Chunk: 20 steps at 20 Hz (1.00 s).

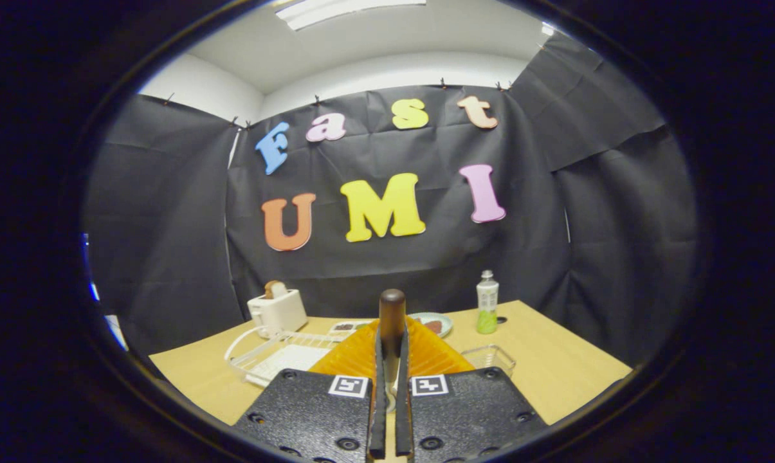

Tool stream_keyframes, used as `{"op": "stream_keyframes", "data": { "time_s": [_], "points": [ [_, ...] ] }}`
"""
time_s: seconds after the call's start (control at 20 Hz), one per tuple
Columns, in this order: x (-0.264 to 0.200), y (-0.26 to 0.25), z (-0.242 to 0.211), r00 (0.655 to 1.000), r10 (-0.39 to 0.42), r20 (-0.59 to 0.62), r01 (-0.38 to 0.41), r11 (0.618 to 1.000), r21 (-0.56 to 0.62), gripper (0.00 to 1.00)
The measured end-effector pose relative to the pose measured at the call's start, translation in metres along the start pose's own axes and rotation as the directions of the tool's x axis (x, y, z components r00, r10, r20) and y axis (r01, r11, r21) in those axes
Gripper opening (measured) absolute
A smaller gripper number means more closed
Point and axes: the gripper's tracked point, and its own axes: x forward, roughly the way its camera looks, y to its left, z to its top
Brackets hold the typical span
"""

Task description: Take the plate from the dish rack, then take the spoon from the basket and place it into the plate.

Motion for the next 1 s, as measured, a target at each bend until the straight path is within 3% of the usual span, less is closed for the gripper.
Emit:
{"op": "stream_keyframes", "data": {
  "time_s": [0.4,0.8,0.95,1.0],
  "points": [
    [0.008,0.069,-0.081,0.988,0.082,-0.129,-0.074,0.995,0.063,0.11],
    [0.014,0.076,-0.121,0.973,0.109,-0.201,-0.075,0.983,0.169,0.13],
    [0.014,0.064,-0.115,0.978,0.085,-0.188,-0.057,0.987,0.152,0.34],
    [0.014,0.059,-0.114,0.981,0.068,-0.180,-0.044,0.990,0.134,0.48]
  ]
}}
